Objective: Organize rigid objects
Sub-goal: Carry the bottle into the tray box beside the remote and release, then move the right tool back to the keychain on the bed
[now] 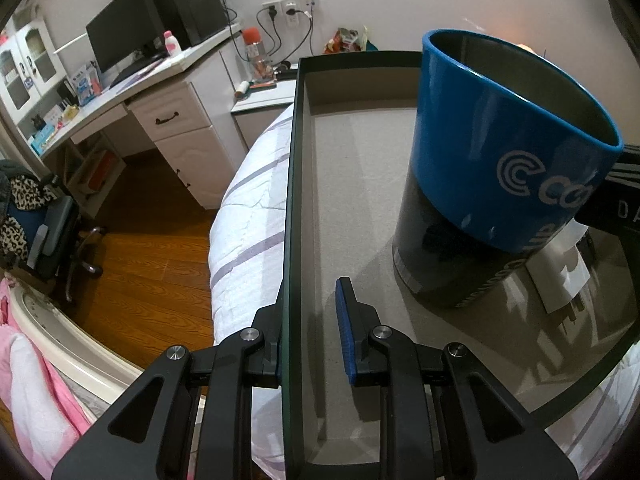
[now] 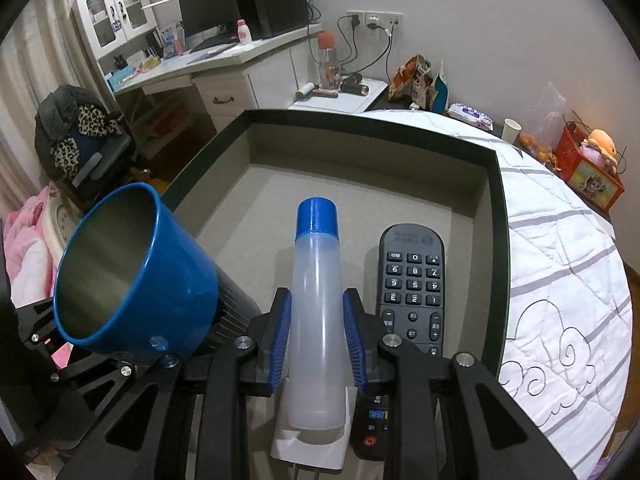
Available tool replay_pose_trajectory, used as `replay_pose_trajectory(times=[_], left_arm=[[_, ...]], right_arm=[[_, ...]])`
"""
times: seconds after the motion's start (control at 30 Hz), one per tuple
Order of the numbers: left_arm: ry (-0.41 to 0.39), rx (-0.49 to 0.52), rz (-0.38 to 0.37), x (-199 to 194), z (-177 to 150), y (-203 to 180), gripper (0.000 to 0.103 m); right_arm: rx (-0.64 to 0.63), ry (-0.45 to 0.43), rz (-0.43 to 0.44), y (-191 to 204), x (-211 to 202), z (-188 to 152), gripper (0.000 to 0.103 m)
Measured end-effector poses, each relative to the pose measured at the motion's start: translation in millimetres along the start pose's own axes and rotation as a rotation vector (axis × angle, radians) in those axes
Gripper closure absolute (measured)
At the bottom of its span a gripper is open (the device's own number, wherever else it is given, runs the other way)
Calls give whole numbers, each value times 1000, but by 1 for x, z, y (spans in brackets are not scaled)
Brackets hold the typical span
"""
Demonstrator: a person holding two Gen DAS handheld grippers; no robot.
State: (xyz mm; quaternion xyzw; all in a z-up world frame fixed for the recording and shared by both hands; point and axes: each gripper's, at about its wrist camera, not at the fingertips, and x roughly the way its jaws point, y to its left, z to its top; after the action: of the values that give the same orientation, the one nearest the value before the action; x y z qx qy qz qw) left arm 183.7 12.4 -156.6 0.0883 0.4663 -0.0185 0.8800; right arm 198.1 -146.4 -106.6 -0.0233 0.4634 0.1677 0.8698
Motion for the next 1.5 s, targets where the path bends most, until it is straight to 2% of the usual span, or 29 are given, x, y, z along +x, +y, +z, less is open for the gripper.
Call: replay_pose_trajectory(times=[0.2, 0.23, 0.3, 0.33, 0.4, 0.47, 0.53, 0.6, 0.93, 1.5], left_arm=[[-1, -3, -3, 0, 0, 1, 84], [0, -3, -3, 0, 0, 1, 84], [0, -4, -5, 0, 0, 1, 84], [-1, -4, -7, 0, 0, 1, 84], [-1, -12, -16, 0, -1, 4, 84], [-2, -23, -24, 0, -1, 8, 87], [1, -39, -27, 1, -2, 12, 96], [4, -60, -66, 3, -3, 18, 98], [15, -74, -112, 3, -5, 20, 99], [34, -57, -79, -3, -7, 14, 99]], right_arm=[[8, -39, -8, -3, -12, -2, 73], [8, -52, -16, -4, -16, -3, 69], [12, -71, -30, -6, -22, -2, 48], [13, -83, -40, -7, -27, -3, 47], [17, -98, -42, -10, -33, -4, 47], [24, -114, -43, -13, -41, -5, 47], [32, -124, -47, -15, -46, -7, 47], [41, -142, -49, -19, -53, -10, 47], [104, -199, -70, -40, -83, -29, 46], [202, -277, -137, -77, -135, -77, 46]])
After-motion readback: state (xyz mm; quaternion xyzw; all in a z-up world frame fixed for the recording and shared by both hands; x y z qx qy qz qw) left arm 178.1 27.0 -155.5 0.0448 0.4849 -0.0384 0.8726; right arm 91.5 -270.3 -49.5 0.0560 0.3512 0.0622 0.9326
